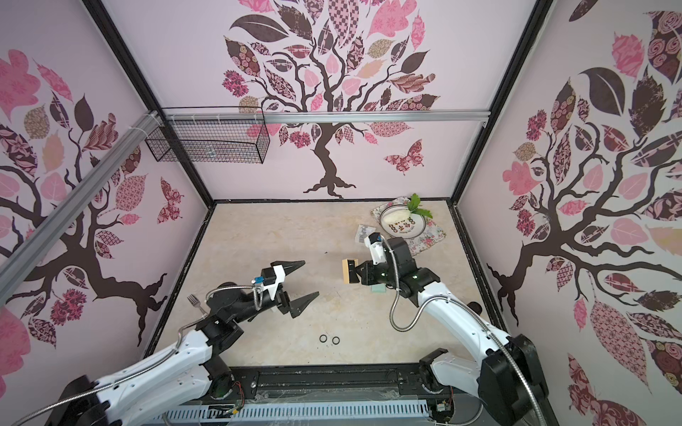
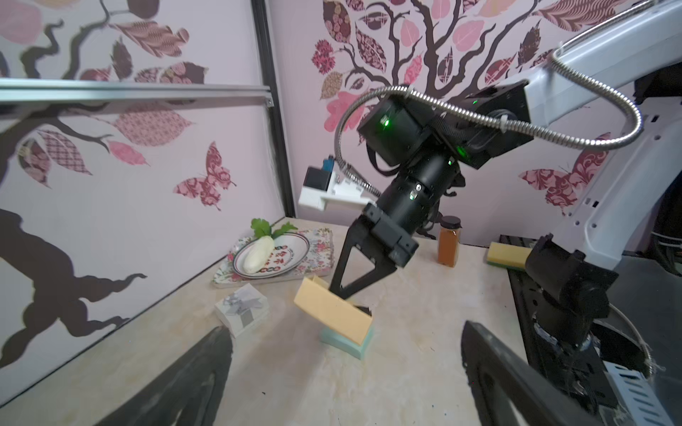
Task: Take the rings out of the lift-off lid box
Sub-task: Place the jewelry box at the center of the board.
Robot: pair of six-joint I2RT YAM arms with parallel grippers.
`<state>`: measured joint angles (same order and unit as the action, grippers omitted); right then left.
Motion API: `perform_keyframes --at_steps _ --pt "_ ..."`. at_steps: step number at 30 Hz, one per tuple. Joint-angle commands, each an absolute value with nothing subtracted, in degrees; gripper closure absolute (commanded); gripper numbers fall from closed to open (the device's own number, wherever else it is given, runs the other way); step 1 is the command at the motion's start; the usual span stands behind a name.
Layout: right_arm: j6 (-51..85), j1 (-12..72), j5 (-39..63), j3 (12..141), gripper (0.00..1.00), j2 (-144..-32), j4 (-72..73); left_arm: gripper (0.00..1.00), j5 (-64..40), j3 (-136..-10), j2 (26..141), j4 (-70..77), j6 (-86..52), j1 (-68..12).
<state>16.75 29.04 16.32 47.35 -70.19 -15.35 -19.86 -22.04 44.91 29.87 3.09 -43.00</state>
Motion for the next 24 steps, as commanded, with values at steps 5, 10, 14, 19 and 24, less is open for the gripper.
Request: perform_keyframes --at_steps 5,10,14,19,24 --pt "-1.0 38.0 0.7 57.7 1.00 -83.9 -27.2 0.02 -4.8 -19.2 40.7 12.3 3.1 -43.8" --pt "-18.0 38.2 5.2 61.4 1.00 -90.4 -29.0 0.02 -2.3 -17.1 38.4 11.6 2.2 -43.8" --pt "-29.0 38.3 5.6 62.7 1.00 -94.3 -30.6 0.02 -1.7 -14.9 37.3 13.4 2.4 -43.8" --pt "-40.3 38.4 5.3 64.2 1.00 -95.5 -33.8 0.02 -1.9 -14.0 36.9 12.8 2.8 -43.8" --pt "-46.8 38.5 2.7 63.4 1.00 -94.7 -33.5 0.02 -2.6 -13.7 36.1 12.3 2.5 -43.8"
